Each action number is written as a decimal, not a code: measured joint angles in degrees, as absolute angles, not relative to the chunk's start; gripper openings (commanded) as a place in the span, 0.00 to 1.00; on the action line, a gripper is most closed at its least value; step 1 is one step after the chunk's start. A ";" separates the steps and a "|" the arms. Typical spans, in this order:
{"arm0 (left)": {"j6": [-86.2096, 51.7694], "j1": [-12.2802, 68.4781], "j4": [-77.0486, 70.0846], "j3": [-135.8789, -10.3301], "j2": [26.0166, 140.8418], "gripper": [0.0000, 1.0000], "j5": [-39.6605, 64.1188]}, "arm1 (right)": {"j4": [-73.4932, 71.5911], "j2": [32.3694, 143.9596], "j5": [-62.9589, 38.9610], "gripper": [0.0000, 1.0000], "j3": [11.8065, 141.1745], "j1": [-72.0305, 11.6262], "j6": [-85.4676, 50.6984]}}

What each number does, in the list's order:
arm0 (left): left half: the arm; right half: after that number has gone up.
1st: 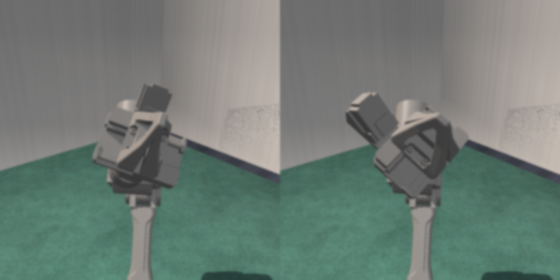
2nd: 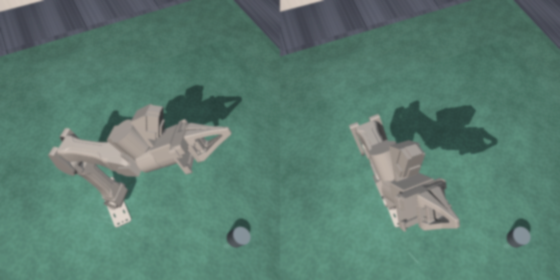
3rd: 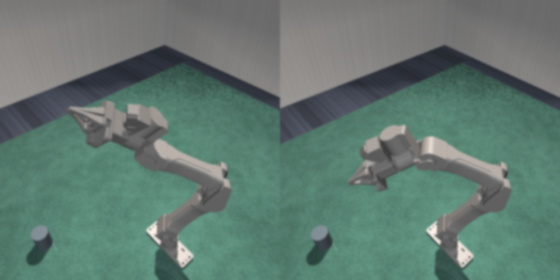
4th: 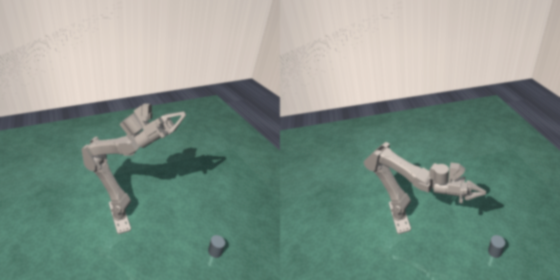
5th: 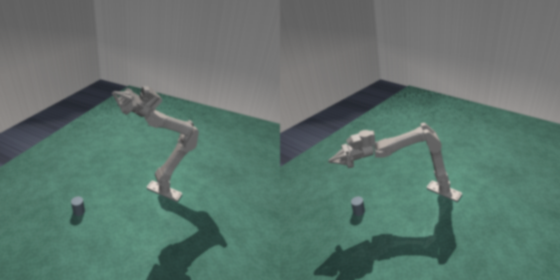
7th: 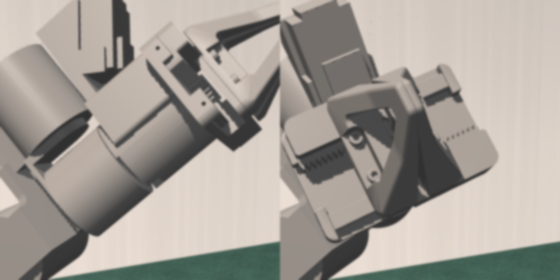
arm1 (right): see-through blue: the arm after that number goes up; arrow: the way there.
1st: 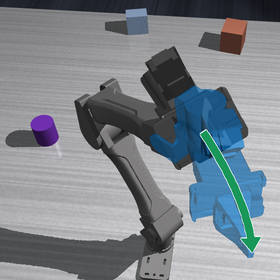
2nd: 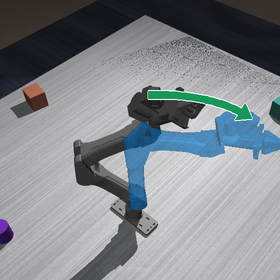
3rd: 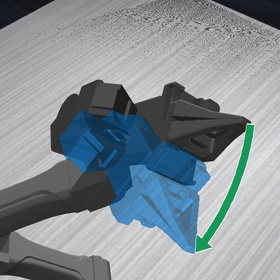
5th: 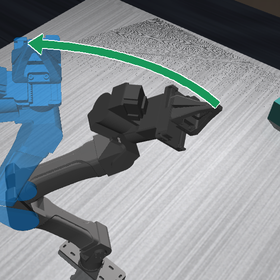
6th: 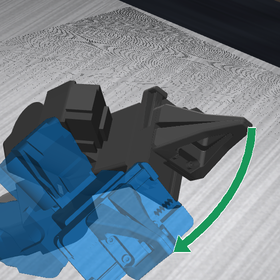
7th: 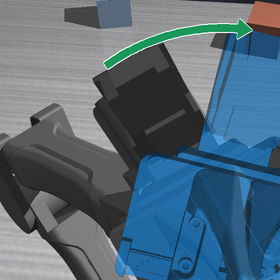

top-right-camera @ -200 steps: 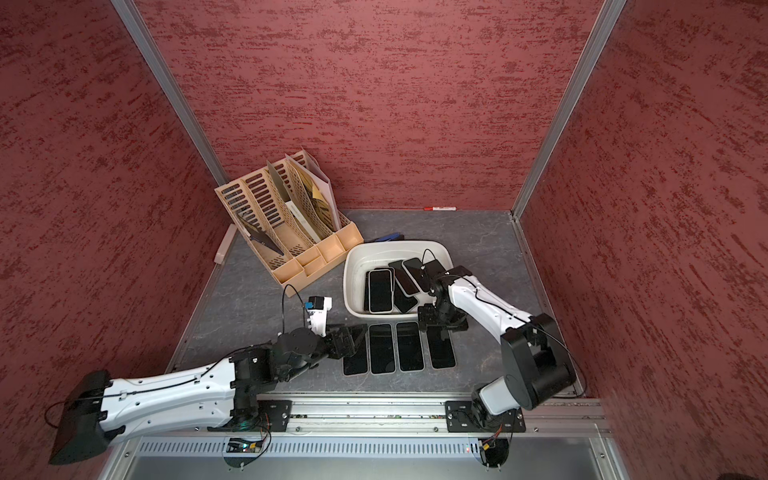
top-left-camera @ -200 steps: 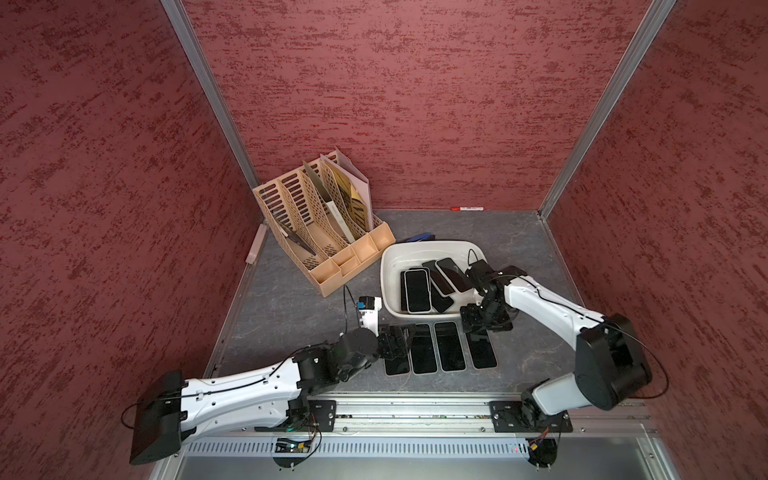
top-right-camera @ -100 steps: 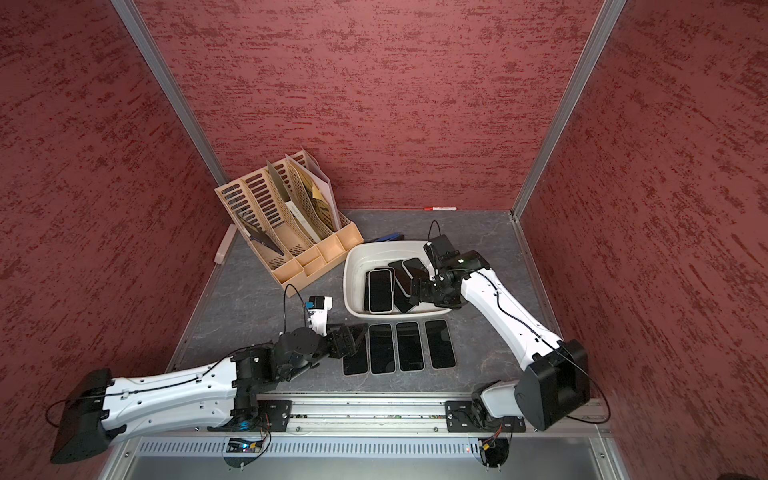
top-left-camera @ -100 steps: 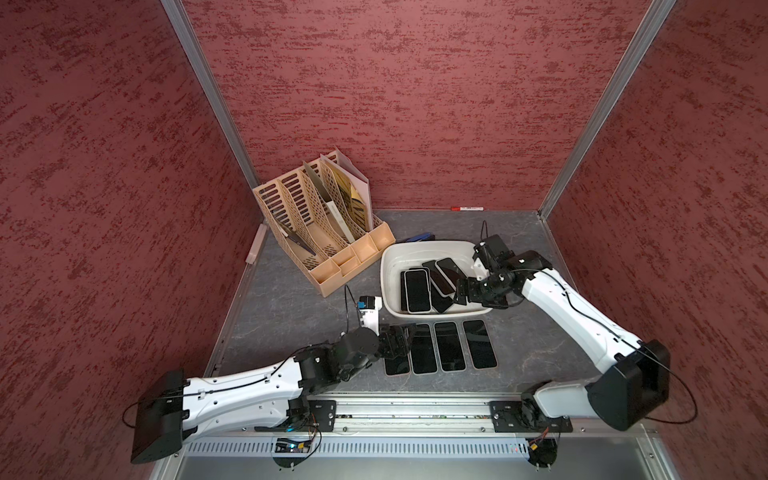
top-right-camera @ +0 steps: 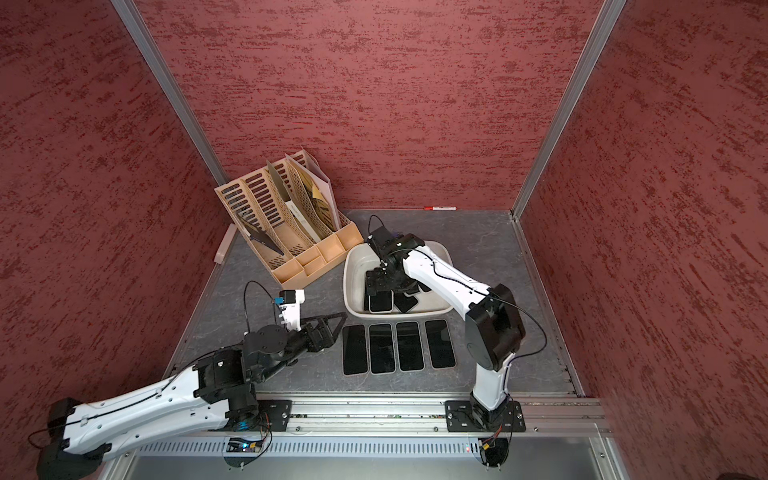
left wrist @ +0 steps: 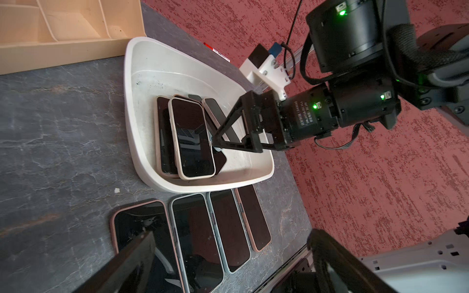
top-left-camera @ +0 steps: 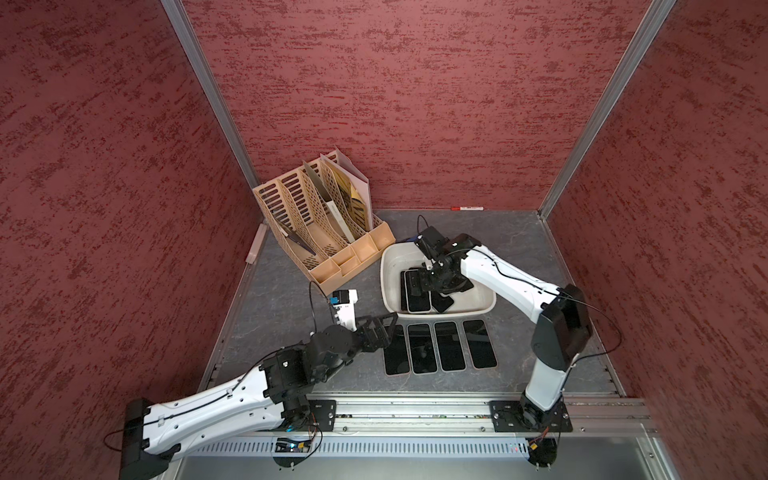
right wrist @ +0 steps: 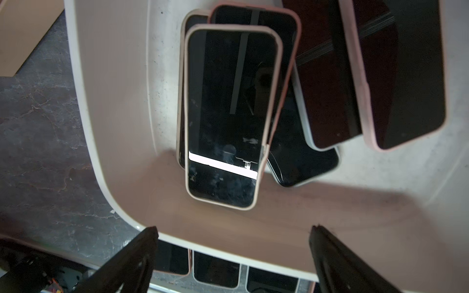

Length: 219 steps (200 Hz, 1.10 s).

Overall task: Take the phone out of the storage box
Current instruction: Pick up the phone from the storage box.

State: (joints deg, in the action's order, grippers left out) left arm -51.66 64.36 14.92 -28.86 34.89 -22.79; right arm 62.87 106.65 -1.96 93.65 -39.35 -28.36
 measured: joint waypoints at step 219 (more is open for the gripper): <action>-50.15 52.95 28.67 -27.75 22.24 1.00 -16.47 | 67.61 127.52 11.14 0.99 111.26 -42.22 -31.05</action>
